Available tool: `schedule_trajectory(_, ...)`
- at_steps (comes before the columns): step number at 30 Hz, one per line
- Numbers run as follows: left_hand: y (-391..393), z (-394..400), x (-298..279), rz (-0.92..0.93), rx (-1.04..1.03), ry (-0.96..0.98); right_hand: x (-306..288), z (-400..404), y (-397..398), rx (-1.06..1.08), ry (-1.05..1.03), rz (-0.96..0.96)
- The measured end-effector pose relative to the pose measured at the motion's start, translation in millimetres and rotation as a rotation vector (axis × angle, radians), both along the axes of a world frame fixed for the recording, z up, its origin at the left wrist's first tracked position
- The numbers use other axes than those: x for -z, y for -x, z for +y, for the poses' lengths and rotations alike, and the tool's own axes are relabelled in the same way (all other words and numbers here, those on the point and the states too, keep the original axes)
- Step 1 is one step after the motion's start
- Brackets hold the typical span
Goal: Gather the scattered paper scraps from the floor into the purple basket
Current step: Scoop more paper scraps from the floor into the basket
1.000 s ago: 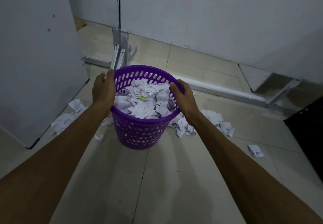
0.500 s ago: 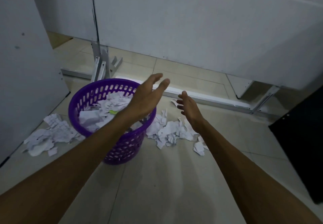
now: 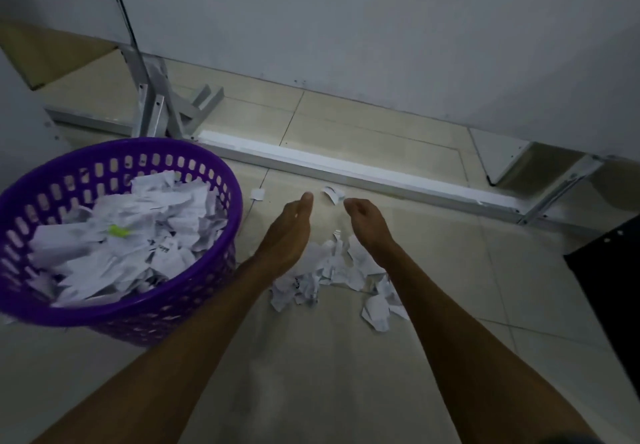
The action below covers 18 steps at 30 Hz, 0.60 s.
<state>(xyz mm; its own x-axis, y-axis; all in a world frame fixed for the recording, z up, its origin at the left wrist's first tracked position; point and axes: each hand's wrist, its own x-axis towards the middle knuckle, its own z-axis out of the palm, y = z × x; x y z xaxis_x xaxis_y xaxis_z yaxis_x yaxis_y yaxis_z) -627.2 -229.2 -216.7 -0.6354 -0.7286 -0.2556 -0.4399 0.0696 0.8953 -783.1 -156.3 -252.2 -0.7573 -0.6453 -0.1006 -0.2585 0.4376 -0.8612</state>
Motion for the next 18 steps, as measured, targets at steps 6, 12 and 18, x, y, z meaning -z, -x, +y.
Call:
schedule_trajectory(6, 11.7, -10.0, 70.9, -0.344, -0.087, 0.149, 50.3, -42.2, 46.2, -0.179, -0.196, 0.253)
schedule_trajectory(12, 7.9, -27.4, 131.7, -0.409, -0.115, 0.144, 86.1, -95.2, 78.7, -0.372, -0.404, 0.462)
schedule_trajectory(18, 13.4, -20.8, 141.3, -0.318, -0.057, 0.169, 106.3, -84.2, 58.5, -0.52, -0.444, 0.405)
